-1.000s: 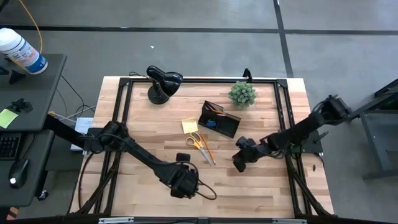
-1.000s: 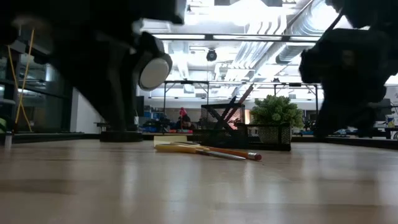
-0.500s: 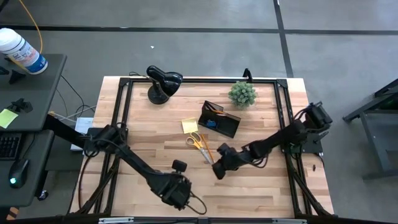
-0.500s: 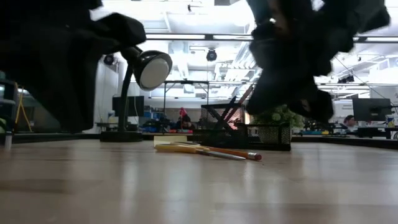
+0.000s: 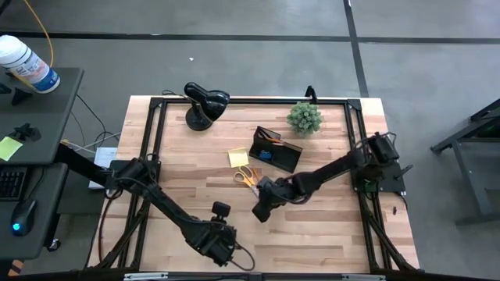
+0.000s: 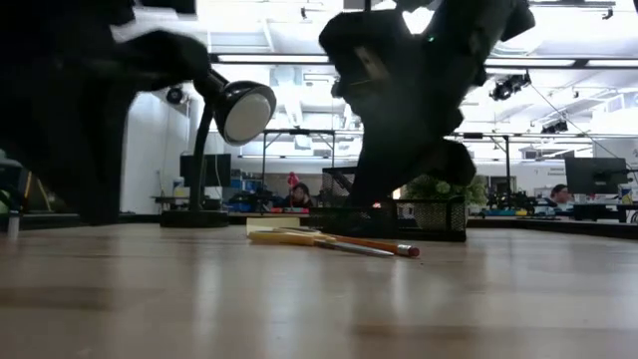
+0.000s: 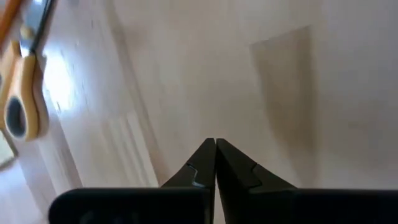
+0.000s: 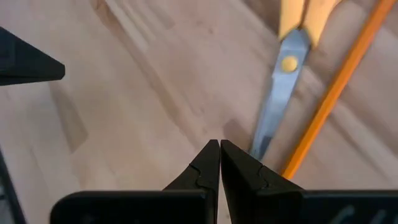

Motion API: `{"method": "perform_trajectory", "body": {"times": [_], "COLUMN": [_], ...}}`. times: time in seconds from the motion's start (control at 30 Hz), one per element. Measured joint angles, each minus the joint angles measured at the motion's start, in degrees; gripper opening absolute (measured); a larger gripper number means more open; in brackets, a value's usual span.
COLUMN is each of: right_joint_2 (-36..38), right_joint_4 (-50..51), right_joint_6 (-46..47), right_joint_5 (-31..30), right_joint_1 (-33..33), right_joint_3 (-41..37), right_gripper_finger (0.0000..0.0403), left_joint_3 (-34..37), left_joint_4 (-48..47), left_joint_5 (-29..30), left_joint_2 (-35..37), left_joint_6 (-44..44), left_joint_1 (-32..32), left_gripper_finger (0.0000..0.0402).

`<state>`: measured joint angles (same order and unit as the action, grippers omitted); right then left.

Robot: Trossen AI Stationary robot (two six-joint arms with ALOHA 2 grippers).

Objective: Pick and place office supplies into organizer
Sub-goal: Put the yellow pencil into the desk organizer

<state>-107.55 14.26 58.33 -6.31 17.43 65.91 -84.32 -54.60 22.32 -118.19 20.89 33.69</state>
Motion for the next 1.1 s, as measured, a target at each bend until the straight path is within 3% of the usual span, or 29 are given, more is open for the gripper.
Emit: {"method": "perform_trajectory", "body": {"times": [0.67,0.97,1.1], "right_joint_2": [0.0,0.0,0.0], "right_joint_4": [1.4,1.2,1.8], "right_joint_6": [-6.3,-10.6,-13.1], "right_joint_5": [3.0,-6.2,-2.0], "right_joint_1": [-2.5,-0.5,-0.6], "right_joint_3": [0.0,0.0,0.0], "right_gripper_finger": [0.0012,0.0012,0.0012], "left_joint_3": [1.6,1.6,1.6], "left_joint_4": [1.2,2.4,2.4], "left_joint_5": [-4.4,-4.4,-3.3], "left_joint_2": [0.1,0.3,0.3], "left_joint_6": [4.1,9.8,11.3], "left_joint_1": [-3.4,-3.2,-2.8], "left_gripper_finger": [0.0,0.0001,0.0]}}
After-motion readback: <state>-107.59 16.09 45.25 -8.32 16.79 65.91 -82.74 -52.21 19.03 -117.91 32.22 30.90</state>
